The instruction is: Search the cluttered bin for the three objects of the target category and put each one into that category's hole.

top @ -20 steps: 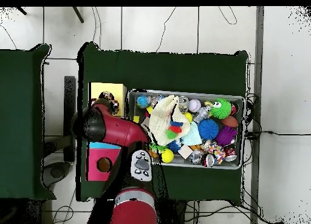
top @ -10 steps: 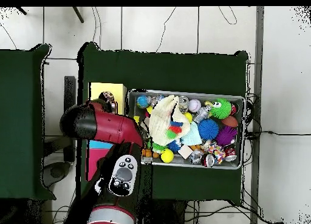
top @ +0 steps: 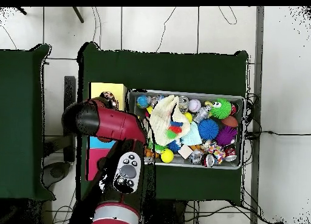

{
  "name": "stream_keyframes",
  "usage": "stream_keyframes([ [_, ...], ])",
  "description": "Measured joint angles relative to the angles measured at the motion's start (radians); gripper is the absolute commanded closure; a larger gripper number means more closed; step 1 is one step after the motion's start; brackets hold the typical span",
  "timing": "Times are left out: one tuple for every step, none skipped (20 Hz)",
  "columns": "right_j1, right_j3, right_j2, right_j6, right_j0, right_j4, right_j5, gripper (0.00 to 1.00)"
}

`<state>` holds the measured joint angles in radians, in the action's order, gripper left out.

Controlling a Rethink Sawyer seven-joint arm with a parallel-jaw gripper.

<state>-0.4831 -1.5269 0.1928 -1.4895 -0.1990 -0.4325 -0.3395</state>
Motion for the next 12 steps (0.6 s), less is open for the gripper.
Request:
stream_keyframes([
  [0.0,-0.003,-0.011,0.0,0.009,0.002,0.007,0.0],
  [-0.001,-0.006,-0.02,0.0,0.016,0.003,0.014,0.0],
  [-0.001,-0.01,-0.033,0.0,0.026,0.006,0.025,0.0],
  [-0.001,-0.012,-0.039,0.0,0.031,0.007,0.03,0.0],
  [-0.002,-0.018,-0.056,0.0,0.043,0.01,0.048,0.0],
  [-0.002,-0.021,-0.061,0.0,0.046,0.011,0.054,0.0],
  [-0.002,-0.022,-0.065,0.0,0.048,0.011,0.059,0.0],
  [-0.002,-0.023,-0.066,0.0,0.048,0.011,0.061,0.0],
  [-0.002,-0.023,-0.066,0.0,0.048,0.011,0.061,0.0],
  [-0.002,-0.023,-0.066,0.0,0.047,0.011,0.061,0.0],
  [-0.002,-0.023,-0.066,0.0,0.047,0.011,0.061,0.0],
  [-0.002,-0.023,-0.064,0.0,0.045,0.011,0.061,0.0],
])
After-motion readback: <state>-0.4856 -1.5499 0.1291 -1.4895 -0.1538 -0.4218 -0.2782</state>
